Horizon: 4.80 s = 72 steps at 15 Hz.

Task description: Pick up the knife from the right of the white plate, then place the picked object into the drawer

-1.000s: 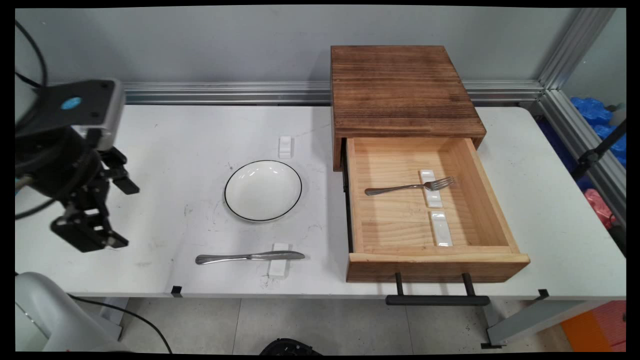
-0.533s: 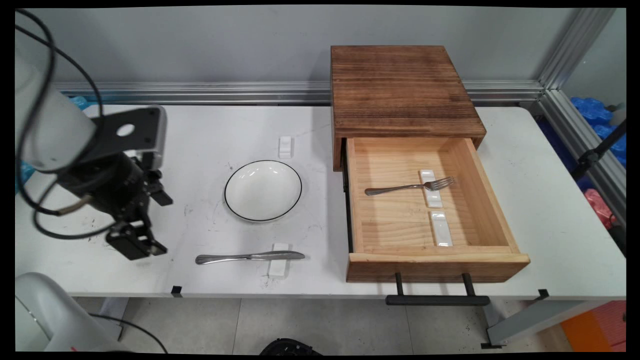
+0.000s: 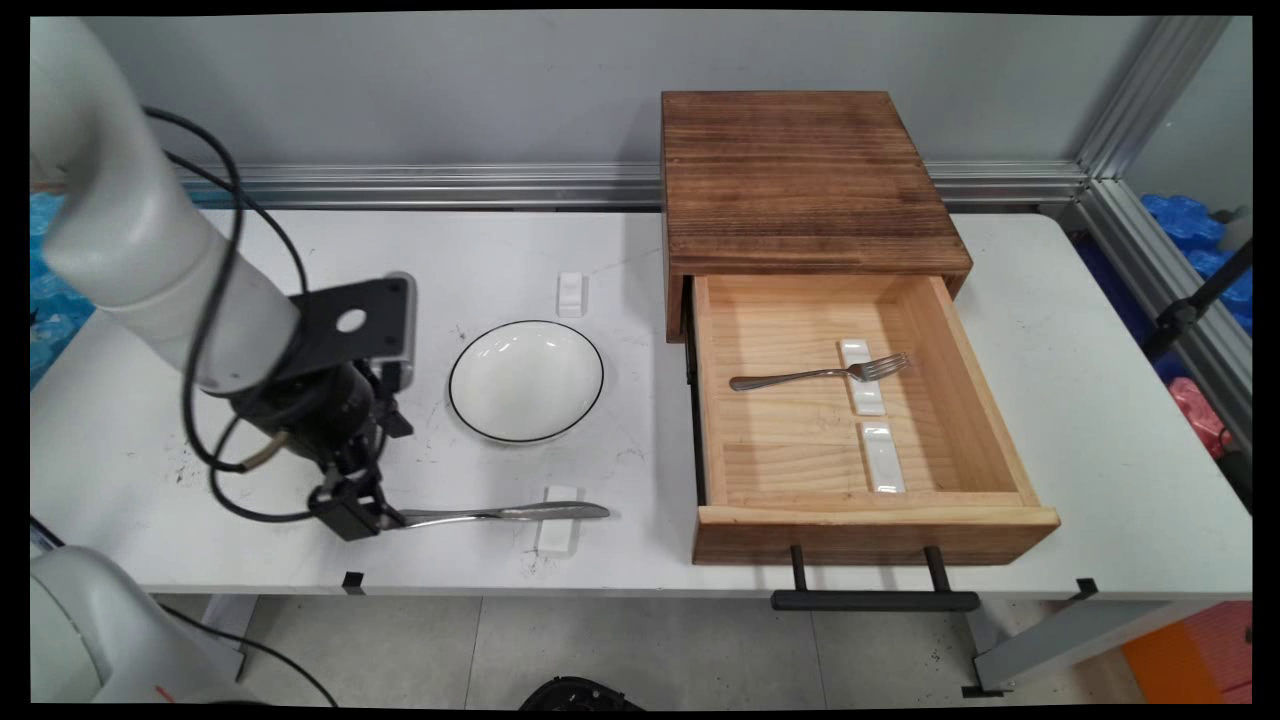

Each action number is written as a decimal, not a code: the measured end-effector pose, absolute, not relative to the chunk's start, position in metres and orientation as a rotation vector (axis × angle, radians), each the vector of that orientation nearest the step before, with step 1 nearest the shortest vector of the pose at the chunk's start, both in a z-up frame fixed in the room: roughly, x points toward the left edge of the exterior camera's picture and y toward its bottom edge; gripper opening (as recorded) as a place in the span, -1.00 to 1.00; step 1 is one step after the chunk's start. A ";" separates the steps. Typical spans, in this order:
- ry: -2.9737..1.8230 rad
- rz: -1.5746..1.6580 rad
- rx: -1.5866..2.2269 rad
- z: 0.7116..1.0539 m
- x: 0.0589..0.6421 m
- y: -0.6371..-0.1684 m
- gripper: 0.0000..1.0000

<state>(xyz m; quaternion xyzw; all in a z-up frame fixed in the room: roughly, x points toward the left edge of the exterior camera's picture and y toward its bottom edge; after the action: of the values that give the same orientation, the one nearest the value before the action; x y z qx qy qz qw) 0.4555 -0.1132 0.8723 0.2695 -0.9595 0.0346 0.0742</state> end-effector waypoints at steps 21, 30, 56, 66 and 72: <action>-2.857 0.083 0.751 0.787 0.424 -0.148 1.00; -2.834 0.088 0.746 0.779 0.425 -0.154 1.00; -2.824 0.101 0.789 0.818 0.430 -0.153 -1.00; -2.844 0.107 0.847 0.902 0.430 -0.133 -1.00; -2.841 0.116 0.863 0.952 0.419 -0.136 -1.00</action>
<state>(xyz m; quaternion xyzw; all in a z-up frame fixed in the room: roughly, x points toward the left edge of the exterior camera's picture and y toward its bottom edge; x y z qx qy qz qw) 0.4185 -0.1359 0.9515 0.2892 -0.9527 0.0389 0.0848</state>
